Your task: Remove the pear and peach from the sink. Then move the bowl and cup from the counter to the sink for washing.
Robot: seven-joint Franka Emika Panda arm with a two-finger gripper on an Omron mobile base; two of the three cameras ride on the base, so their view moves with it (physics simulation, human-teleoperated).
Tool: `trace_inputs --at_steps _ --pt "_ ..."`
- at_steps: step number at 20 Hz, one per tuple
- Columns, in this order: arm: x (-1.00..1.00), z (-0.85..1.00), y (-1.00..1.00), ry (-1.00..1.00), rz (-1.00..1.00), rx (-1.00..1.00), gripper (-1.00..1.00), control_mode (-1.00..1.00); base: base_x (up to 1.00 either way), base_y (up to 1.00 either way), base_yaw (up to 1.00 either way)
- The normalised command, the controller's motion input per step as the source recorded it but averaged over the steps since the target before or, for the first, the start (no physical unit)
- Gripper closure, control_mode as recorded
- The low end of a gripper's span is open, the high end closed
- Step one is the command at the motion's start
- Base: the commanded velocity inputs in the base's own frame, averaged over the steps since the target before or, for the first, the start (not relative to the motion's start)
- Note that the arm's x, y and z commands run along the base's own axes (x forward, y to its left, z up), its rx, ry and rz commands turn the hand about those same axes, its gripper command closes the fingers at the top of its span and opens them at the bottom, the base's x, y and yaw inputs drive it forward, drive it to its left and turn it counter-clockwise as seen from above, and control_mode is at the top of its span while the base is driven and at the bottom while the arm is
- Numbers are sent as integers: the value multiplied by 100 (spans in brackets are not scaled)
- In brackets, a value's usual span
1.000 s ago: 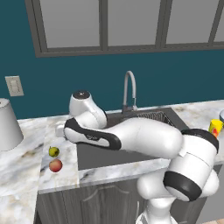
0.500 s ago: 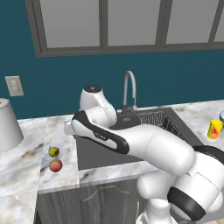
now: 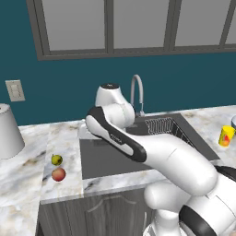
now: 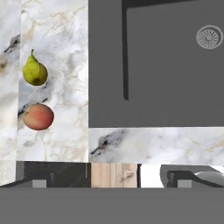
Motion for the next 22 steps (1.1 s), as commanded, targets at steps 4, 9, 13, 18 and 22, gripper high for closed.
trace_inputs --at_steps 4,9,13,18,22 --pt "-26 14 -36 0 0 0 -100 -100 0 0 0" --pt "-25 10 -36 0 0 0 -100 -100 0 0 0" --pt "-25 7 -39 -3 0 0 -100 -100 0 0 0" --pt "-22 7 -40 -5 0 0 -100 -100 0 0 0" --pt "-20 9 -38 -7 0 0 -100 -100 0 0 0"
